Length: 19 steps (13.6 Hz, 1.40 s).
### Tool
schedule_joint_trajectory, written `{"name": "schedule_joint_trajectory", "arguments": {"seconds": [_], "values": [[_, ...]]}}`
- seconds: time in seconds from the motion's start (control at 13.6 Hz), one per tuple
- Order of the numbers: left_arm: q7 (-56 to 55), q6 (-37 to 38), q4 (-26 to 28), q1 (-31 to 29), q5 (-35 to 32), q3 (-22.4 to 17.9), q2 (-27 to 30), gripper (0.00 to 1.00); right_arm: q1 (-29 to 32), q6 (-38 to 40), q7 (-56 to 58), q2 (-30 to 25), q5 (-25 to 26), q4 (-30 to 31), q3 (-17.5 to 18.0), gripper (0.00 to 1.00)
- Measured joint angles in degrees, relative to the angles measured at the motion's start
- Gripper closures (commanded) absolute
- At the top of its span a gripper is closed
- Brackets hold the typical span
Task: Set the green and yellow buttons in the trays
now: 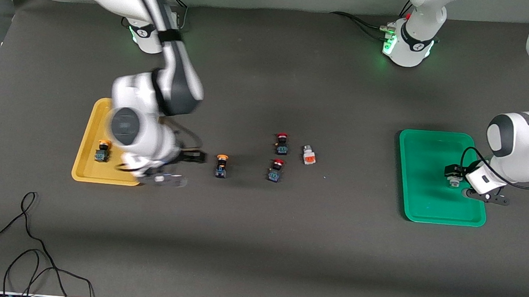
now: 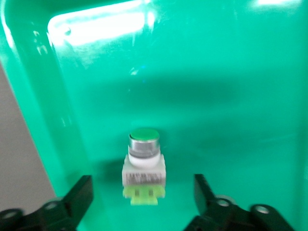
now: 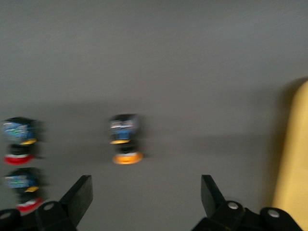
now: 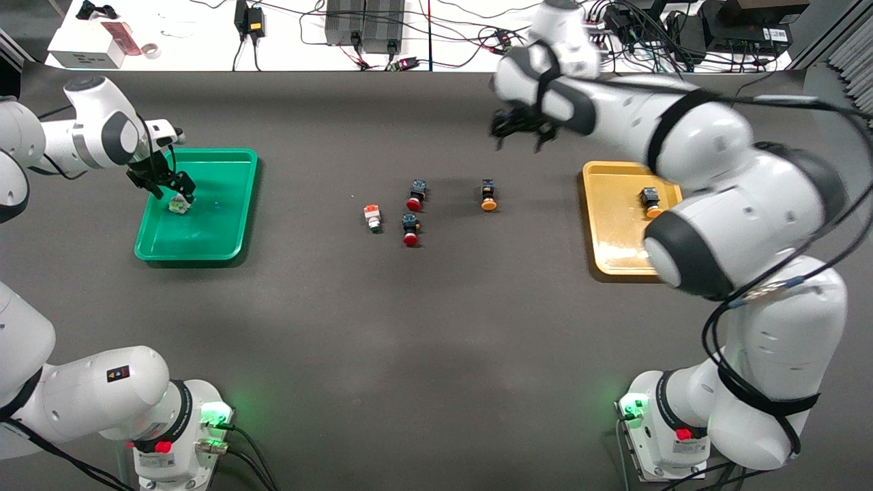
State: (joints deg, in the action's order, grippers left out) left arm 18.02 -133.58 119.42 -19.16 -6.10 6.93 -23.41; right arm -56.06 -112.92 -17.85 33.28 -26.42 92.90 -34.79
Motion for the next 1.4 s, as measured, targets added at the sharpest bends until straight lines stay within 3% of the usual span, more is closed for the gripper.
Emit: {"name": "schedule_joint_trajectory", "arguments": {"seconds": [0.29,0.52,0.74,0.96,1.4], "values": [[-0.93,23.00,-9.29,2.33,4.36,4.49,7.74,0.00,-3.41,-2.65,-5.11,4.71,-1.07,-2.59,-0.16,0.00],[-9.62,34.10,-17.49,4.07,7.63,8.67,9.15,0.00,-2.55,-7.70,-5.11,6.68,-1.07,-1.77,-0.36,0.00],[-25.78,35.28,-19.62,10.72,8.03,11.67,8.44,0.00,-2.51,-17.94,-4.80,10.74,-1.34,1.18,0.77,0.00],[-40.81,31.28,-19.61,20.58,8.05,12.11,5.40,0.00,-2.63,-23.90,-4.80,13.72,-1.80,3.03,3.00,0.01],[-53.34,19.61,-19.51,30.70,7.96,12.05,-4.07,0.00,-2.74,-24.25,-4.80,14.05,-1.91,3.22,3.54,0.57]]}}
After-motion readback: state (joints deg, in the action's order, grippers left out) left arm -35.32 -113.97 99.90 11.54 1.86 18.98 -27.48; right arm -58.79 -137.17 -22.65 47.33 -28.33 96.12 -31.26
